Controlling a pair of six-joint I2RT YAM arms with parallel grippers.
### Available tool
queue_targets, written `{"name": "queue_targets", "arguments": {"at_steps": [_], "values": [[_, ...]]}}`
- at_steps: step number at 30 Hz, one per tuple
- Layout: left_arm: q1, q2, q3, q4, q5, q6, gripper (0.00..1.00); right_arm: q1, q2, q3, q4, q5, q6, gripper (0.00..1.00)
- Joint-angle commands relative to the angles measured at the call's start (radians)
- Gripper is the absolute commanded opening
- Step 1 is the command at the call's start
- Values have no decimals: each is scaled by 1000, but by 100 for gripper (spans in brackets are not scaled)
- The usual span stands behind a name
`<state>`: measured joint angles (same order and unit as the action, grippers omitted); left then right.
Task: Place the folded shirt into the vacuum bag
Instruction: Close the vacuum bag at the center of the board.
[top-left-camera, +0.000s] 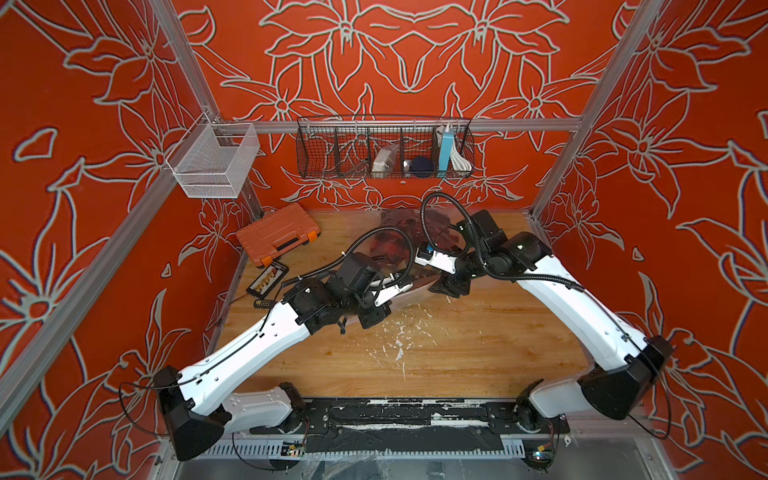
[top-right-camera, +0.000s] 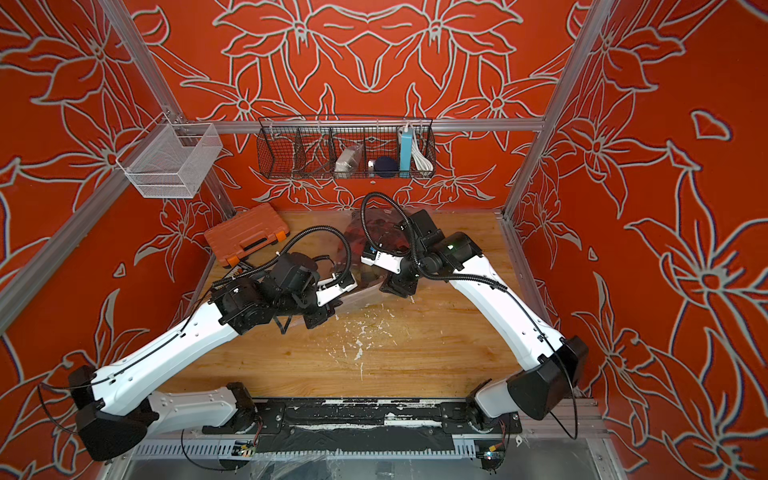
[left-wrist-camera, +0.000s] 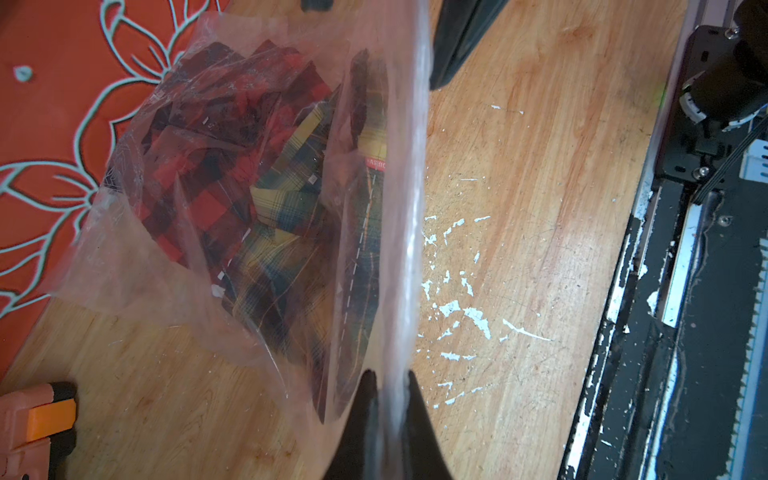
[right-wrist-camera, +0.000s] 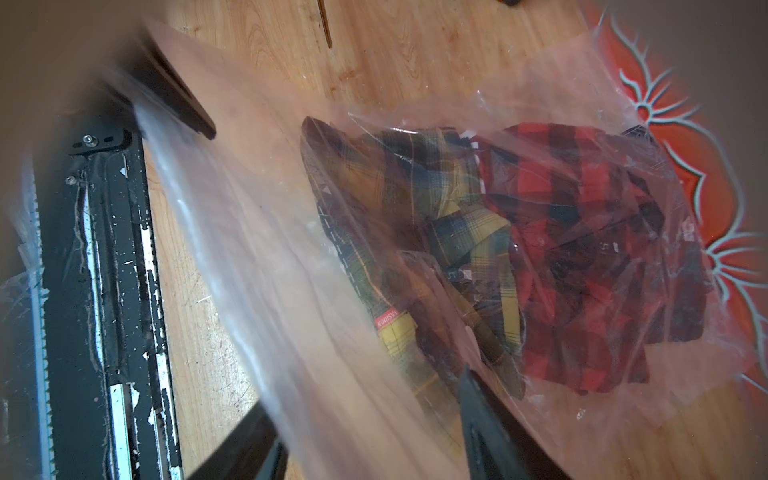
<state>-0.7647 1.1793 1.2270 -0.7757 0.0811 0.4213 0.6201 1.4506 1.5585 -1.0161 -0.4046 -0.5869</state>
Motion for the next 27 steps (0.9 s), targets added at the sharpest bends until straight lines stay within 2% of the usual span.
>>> {"name": "queue_targets", "arguments": {"at_steps": [1, 4, 9, 10, 19, 27], "values": [[6, -24, 32, 15, 25, 4, 0, 9, 14, 35, -29, -18, -41, 59], [5, -19, 25, 15, 23, 1, 0, 10, 9, 19, -20, -23, -25, 47], [5, -11, 8, -13, -12, -10, 0, 10, -18, -5, 15, 24, 32, 3], [5, -10, 4, -25, -23, -19, 0, 9, -25, -9, 18, 48, 41, 0], [5, 13, -20, -218, -82, -100, 1, -87, -94, -87, 122, 272, 156, 0], [5, 8, -32, -287, -84, -102, 3, -209, -166, -122, 189, 297, 214, 0]]}}
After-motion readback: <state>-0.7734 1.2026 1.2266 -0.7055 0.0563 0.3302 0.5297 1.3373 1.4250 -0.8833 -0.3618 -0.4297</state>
